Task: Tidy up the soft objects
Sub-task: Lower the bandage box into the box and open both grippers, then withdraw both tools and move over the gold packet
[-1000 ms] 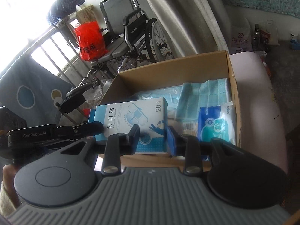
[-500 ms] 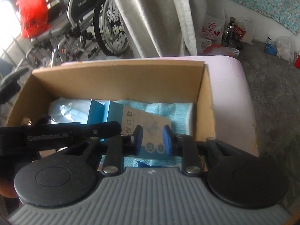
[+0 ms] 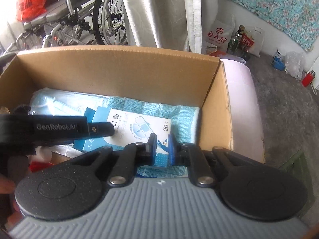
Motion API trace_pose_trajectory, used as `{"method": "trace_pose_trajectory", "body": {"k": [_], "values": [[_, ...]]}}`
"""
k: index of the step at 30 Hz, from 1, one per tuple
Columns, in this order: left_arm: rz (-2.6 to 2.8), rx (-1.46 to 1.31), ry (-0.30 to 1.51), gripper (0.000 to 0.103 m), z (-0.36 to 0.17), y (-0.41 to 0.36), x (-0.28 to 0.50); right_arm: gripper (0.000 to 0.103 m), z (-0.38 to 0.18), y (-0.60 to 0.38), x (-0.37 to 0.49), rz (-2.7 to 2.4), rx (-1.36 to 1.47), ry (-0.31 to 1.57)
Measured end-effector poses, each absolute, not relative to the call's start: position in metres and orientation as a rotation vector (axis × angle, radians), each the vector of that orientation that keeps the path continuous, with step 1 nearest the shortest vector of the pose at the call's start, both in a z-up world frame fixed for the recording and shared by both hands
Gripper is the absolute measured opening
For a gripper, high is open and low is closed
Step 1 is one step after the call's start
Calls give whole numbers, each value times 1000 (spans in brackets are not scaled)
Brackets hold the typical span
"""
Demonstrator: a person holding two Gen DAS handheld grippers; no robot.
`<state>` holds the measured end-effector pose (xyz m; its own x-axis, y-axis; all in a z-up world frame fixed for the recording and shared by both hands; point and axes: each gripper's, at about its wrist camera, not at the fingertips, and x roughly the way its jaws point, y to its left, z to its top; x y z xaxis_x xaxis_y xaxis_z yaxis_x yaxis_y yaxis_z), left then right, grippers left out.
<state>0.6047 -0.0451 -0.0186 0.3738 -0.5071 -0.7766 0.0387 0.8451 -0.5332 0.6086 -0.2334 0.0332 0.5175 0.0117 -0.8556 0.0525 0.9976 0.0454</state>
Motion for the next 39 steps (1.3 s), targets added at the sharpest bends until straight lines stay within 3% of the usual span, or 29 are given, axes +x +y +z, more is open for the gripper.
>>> {"method": "trace_pose_trajectory", "body": {"k": [3, 5, 7, 9, 10, 13, 18, 23, 30, 35, 39], "values": [[-397, -317, 1146, 67, -7, -65, 602, 11, 40, -238, 604, -18, 97, 1036], [-338, -262, 1138, 64, 7, -69, 599, 12, 47, -239, 595, -16, 87, 1022], [-255, -247, 1055, 50, 22, -62, 589, 12, 58, -241, 587, -9, 80, 1001], [-231, -270, 994, 2, 31, -55, 584, 12, 70, -241, 576, 6, 71, 979], [-240, -284, 1012, 2, 29, -54, 584, 12, 76, -242, 568, 13, 71, 968], [-260, -327, 1106, 7, 11, -56, 585, 12, 88, -244, 549, 41, 74, 953], [-209, -356, 1097, 10, 26, -47, 576, 13, 106, -245, 500, 101, 117, 908], [-277, -398, 1077, 26, 82, -23, 538, 13, 131, -246, 435, 169, 210, 897], [-483, -239, 1092, 37, 137, 20, 403, 19, 155, -236, 308, 288, 204, 865], [-555, -146, 1114, 53, 113, 45, 291, 21, 137, -230, 231, 331, 228, 943], [-590, -87, 1126, 74, 75, 50, 207, 23, 105, -227, 192, 328, 258, 1035]]}}
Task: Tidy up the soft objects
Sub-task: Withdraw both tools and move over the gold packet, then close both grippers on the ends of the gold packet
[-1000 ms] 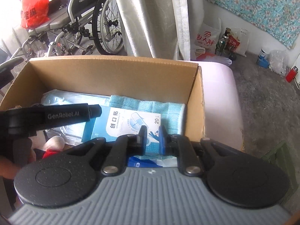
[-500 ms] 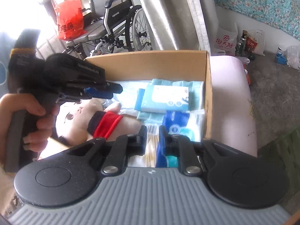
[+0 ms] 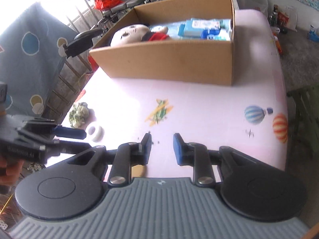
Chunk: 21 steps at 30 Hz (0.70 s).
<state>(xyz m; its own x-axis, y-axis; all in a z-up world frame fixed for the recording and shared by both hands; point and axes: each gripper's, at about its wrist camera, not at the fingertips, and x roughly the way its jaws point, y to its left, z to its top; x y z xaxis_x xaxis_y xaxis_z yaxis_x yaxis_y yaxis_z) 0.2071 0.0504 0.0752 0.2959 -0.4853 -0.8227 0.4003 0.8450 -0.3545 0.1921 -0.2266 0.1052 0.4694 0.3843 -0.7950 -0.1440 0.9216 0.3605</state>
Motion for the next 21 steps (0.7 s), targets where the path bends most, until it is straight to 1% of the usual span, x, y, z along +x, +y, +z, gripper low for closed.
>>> {"method": "trace_pose_trajectory", "body": {"k": [2, 3, 4, 7, 8, 10, 11, 14, 19, 21], "values": [[-604, -20, 1115, 81, 58, 43, 175, 25, 89, -221, 179, 330, 260, 1080], [-625, 14, 1099, 82, 49, 38, 160, 26, 83, -218, 173, 333, 254, 1096], [-638, 39, 1088, 82, 43, 34, 150, 30, 78, -213, 167, 341, 247, 1109], [-635, 68, 1101, 82, 17, 25, 124, 34, 64, -198, 150, 370, 247, 1114], [-644, 51, 1131, 82, 6, 24, 119, 36, 60, -193, 148, 375, 248, 1116], [-636, 40, 1152, 77, -7, 21, 114, 38, 51, -182, 145, 383, 234, 1110], [-625, 54, 1145, 76, -13, 19, 110, 38, 48, -178, 147, 388, 220, 1105], [-619, 125, 1084, 67, -16, 13, 102, 38, 39, -164, 146, 400, 213, 1108], [-611, 206, 1082, 67, -13, 22, 96, 38, 24, -153, 146, 422, 247, 1142], [-606, 230, 1084, 69, -12, 27, 94, 38, 23, -153, 144, 429, 257, 1140]]}}
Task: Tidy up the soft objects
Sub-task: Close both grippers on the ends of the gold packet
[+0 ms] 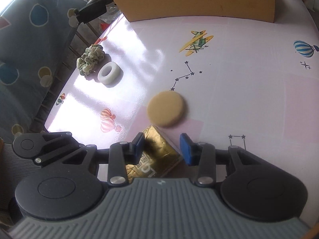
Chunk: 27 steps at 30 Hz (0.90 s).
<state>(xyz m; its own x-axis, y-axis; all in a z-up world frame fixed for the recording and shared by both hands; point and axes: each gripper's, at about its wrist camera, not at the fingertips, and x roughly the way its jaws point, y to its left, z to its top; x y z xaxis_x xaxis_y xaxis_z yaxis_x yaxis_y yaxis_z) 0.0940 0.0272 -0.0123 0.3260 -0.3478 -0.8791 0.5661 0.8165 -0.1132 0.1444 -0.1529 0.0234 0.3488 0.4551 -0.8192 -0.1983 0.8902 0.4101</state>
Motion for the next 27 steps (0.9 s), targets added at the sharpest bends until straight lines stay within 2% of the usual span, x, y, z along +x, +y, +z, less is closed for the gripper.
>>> {"method": "trace_pose_trajectory", "body": {"k": [10, 19, 21, 23, 24, 27], "values": [[-495, 229, 1065, 69, -12, 72, 101, 38, 25, -164, 142, 433, 288, 1165], [-559, 253, 971, 68, -17, 59, 93, 39, 24, -158, 149, 425, 301, 1156], [-582, 275, 955, 56, -21, 53, 93, 39, 20, -156, 150, 437, 311, 1160], [-605, 264, 961, 51, -26, 50, 95, 39, 17, -155, 150, 442, 334, 1151], [-618, 237, 960, 42, -28, 50, 96, 39, 16, -156, 150, 436, 344, 1145], [-641, 172, 945, 42, -30, 51, 95, 38, 12, -156, 150, 428, 372, 1129]]}}
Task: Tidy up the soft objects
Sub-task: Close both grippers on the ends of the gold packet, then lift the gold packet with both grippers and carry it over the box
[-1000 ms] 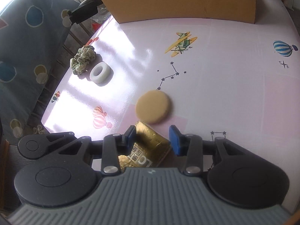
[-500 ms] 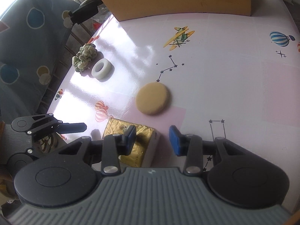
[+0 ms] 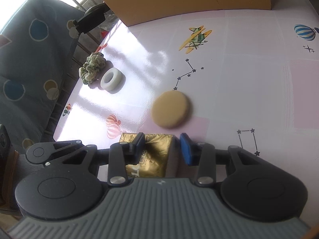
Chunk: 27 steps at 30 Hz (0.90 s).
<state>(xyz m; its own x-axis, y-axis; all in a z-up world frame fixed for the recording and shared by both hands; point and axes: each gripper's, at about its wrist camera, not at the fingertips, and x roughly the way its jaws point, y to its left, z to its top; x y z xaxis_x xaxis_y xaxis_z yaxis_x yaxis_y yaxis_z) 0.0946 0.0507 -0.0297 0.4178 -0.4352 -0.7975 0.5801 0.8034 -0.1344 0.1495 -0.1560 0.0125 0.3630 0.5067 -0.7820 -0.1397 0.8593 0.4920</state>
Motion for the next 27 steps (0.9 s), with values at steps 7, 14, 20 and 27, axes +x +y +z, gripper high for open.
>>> {"method": "trace_pose_trajectory", "body": {"k": [7, 14, 20, 27], "values": [[-614, 180, 914, 51, -31, 51, 91, 38, 14, -169, 146, 408, 421, 1147], [-643, 143, 874, 49, -27, 55, 91, 39, 10, -170, 138, 464, 429, 1176], [-626, 199, 856, 48, -27, 46, 91, 35, 16, -157, 135, 465, 360, 1132], [-623, 194, 821, 47, -2, 52, 89, 35, 41, -165, 133, 512, 381, 1074]]}}
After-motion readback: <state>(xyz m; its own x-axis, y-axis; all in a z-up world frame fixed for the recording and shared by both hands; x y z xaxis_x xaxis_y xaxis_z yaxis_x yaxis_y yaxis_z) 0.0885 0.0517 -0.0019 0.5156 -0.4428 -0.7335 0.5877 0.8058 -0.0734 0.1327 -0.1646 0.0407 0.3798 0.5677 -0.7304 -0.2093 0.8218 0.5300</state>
